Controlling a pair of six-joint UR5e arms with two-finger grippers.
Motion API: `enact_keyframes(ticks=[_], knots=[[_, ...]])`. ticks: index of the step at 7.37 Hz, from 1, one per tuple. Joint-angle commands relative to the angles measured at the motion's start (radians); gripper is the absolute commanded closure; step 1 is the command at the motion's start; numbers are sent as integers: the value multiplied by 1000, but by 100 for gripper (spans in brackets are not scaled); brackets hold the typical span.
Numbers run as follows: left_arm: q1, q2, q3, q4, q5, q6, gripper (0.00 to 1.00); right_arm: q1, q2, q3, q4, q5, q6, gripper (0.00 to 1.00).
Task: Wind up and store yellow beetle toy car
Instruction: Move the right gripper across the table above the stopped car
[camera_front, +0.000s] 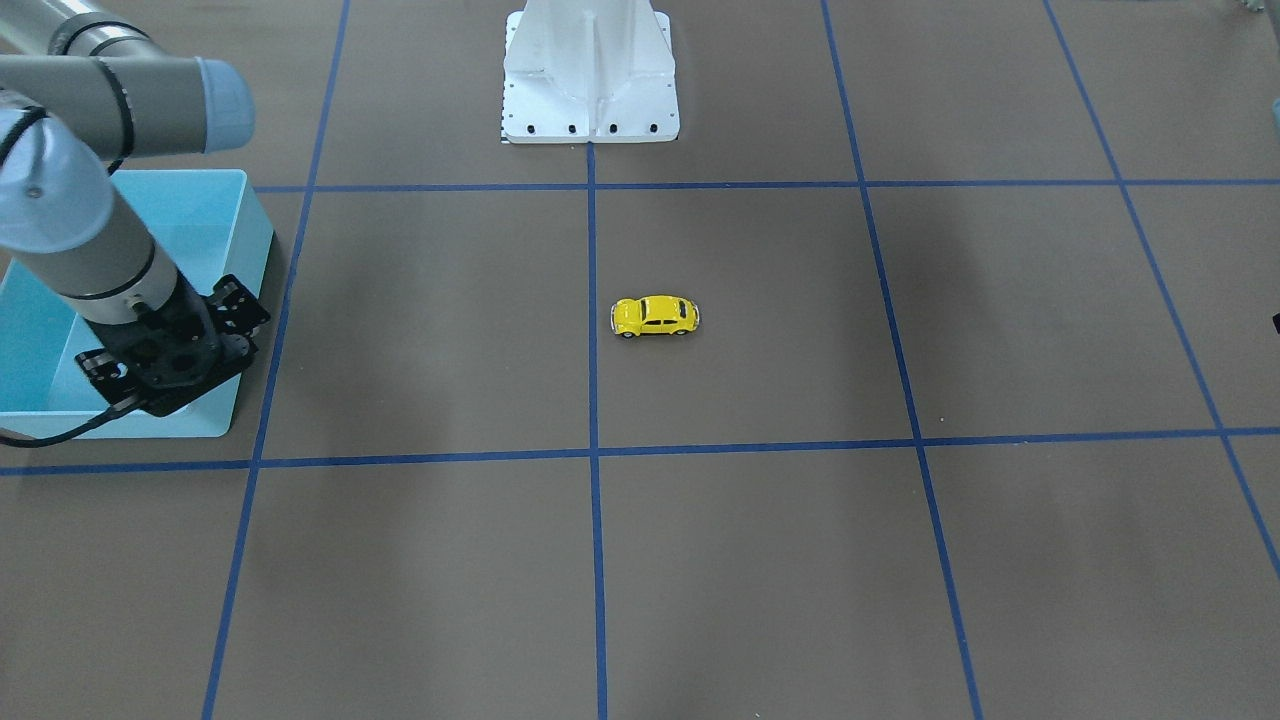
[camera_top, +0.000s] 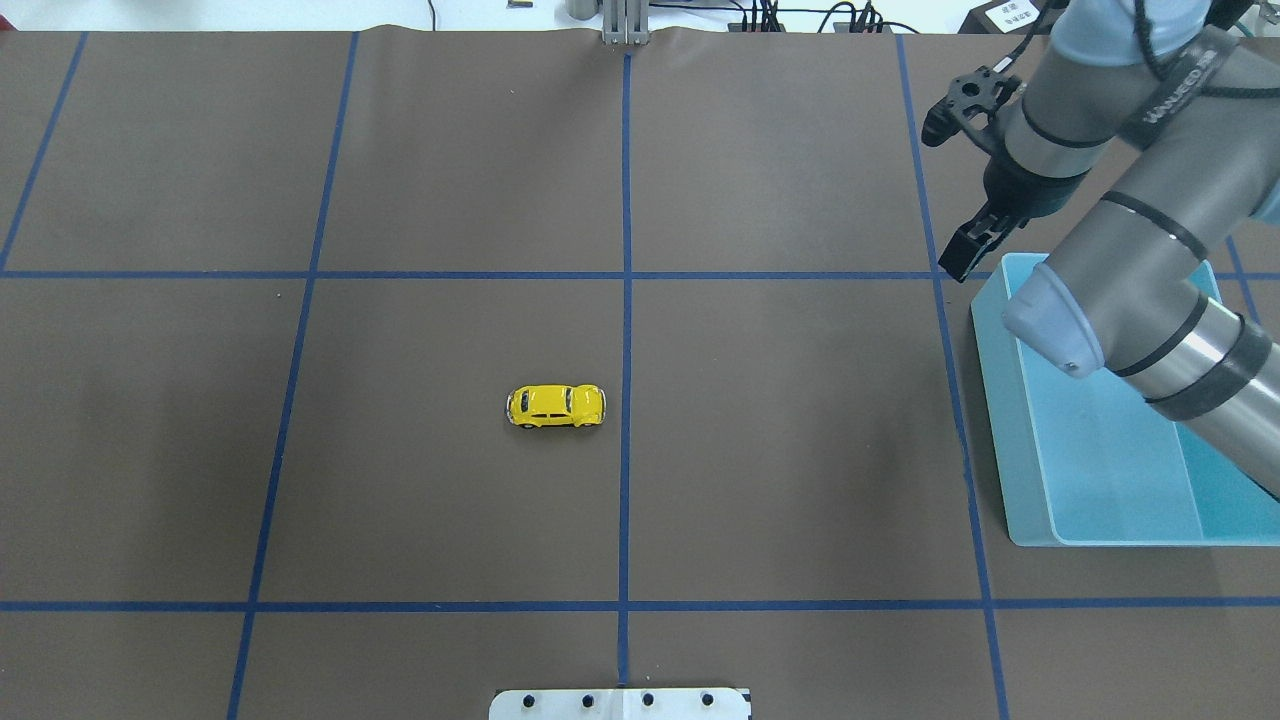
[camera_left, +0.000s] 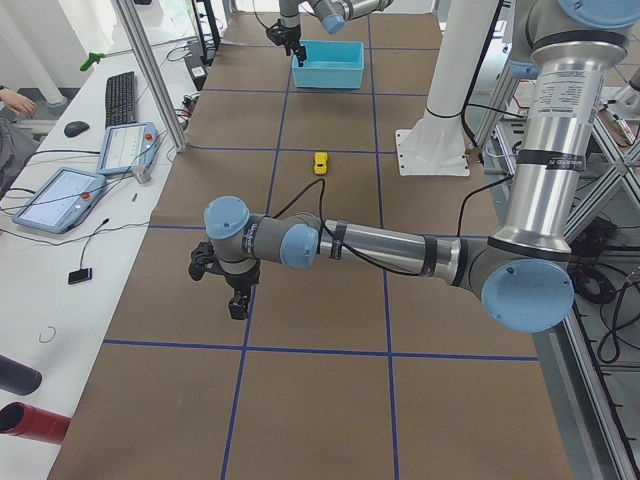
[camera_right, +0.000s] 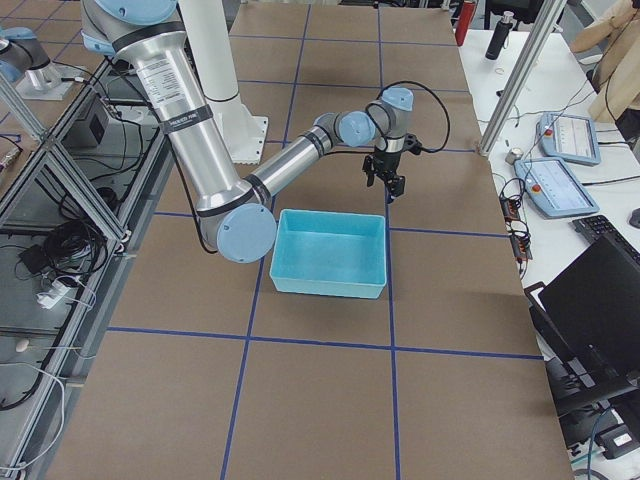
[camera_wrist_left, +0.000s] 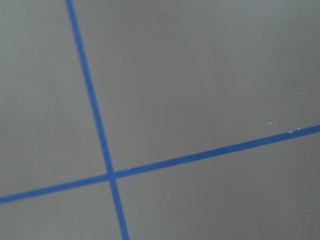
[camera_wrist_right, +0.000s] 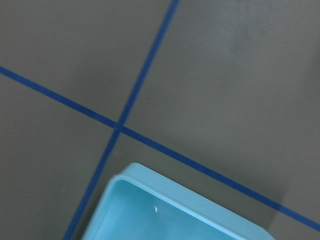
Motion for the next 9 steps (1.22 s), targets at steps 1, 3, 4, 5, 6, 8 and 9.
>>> enact_keyframes(ticks=[1, 3, 4, 5, 6, 8, 9], knots=[[-66, 52, 12, 16, -7, -23, 0, -51, 124, 28, -40, 38, 5, 1], [-71, 77, 12, 11, -58, -23, 0, -192, 175, 57, -14, -60, 37, 1], [-74, 87, 17, 11, -71, -23, 0, -267, 221, 37, 7, -71, 163, 1], [-80, 106, 15, 8, -71, -23, 0, -290, 221, 11, 132, -80, 142, 0], [-80, 129, 14, -1, -71, -21, 0, -291, 234, 1, 132, -70, 142, 0], [-82, 127, 11, 2, -71, -26, 0, -323, 272, -79, 144, -82, -4, 0], [-86, 137, -1, 4, -71, -27, 0, -323, 318, -119, 146, -76, -12, 0]])
